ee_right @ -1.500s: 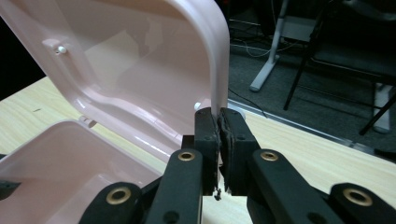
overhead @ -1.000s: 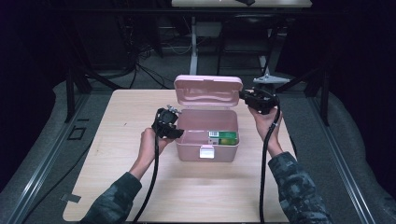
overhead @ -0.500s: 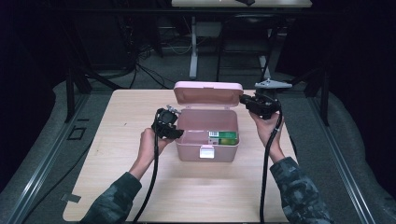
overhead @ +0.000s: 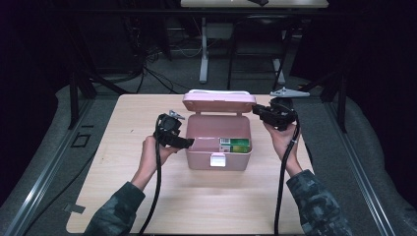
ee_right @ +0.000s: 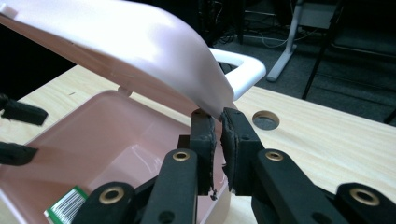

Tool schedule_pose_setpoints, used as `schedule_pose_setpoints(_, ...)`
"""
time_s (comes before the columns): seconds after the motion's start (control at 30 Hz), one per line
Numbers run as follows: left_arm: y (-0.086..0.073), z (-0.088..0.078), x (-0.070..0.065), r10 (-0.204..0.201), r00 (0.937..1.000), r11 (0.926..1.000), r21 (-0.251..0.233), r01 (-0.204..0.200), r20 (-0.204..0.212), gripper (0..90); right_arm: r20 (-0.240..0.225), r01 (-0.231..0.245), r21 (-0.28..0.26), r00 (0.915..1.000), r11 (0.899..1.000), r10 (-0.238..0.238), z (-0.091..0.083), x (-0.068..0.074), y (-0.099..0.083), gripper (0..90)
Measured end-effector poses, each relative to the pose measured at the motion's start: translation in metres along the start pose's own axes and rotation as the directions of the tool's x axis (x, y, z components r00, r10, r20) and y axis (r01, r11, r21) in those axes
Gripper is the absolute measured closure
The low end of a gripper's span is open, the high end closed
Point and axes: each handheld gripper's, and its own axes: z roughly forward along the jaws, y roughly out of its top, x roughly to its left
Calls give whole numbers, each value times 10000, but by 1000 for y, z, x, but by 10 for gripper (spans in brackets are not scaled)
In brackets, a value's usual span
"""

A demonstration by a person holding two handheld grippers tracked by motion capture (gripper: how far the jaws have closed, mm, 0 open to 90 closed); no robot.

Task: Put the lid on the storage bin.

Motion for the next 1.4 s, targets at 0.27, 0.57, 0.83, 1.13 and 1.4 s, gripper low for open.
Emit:
schedule_pose_setpoints(0.27, -16, -24, 11, -148, 9997, 9992, -387, 141, -182, 195, -219, -105, 166, 9997, 9998, 108, -5, 2, -7, 816)
schedule_pose_setpoints(0.57, -46, -32, 23, -177, 9992, 9997, -158, 172, -363, 160, -359, -60, 359, 9993, 9993, 73, -10, 5, -14, 806)
schedule_pose_setpoints(0.83, -72, -30, 27, -194, 9991, 9996, 182, 201, -369, 159, -484, -42, 438, 9988, 9990, 63, -13, 7, -18, 790)
schedule_pose_setpoints(1.13, -85, -27, 30, -224, 9988, 9994, 272, 236, -428, 156, -624, -57, 622, 9980, 9980, 96, -18, 11, -24, 765)
schedule_pose_setpoints(1.4, -89, -22, 28, -238, 9990, 9992, 304, 249, -374, 155, -832, -24, 817, 9965, 9967, 93, -22, 15, -29, 712)
